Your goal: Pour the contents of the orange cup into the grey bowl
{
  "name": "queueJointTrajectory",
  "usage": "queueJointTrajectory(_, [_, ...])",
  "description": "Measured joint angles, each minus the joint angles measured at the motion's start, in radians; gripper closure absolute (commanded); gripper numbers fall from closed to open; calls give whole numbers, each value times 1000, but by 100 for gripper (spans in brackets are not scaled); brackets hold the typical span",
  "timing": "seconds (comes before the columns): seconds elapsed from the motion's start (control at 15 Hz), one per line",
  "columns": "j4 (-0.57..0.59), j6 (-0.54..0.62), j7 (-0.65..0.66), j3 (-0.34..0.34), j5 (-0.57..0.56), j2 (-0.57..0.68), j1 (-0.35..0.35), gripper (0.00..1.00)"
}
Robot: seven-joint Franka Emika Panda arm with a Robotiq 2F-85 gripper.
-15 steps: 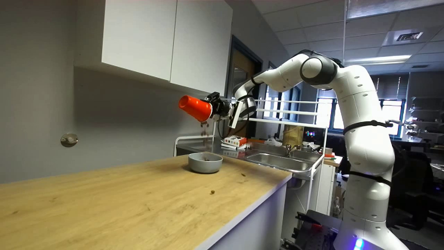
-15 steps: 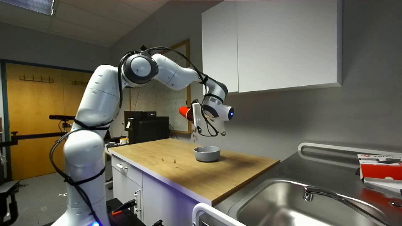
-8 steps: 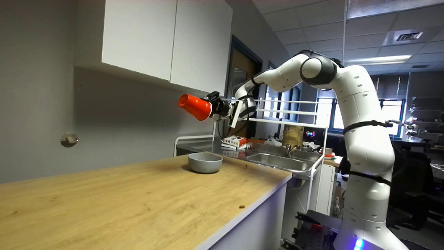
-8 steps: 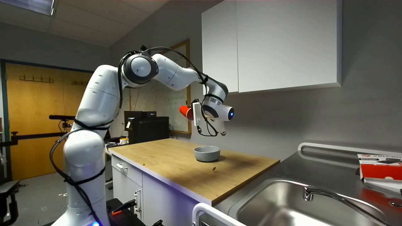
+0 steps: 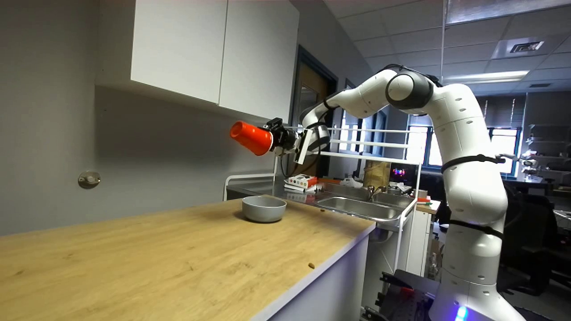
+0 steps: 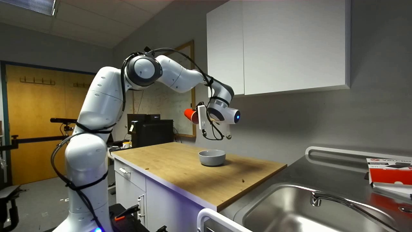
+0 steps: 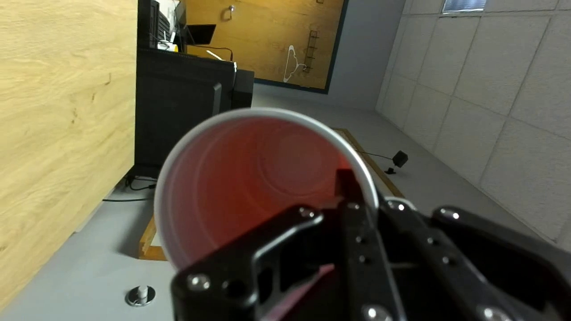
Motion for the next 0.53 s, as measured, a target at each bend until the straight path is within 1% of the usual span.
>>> queueJointTrajectory(0.2, [7,22,0,-11,-57,0,2,99])
queueJointTrajectory(0.53, [30,145,13,-31,-263,-8,16,99])
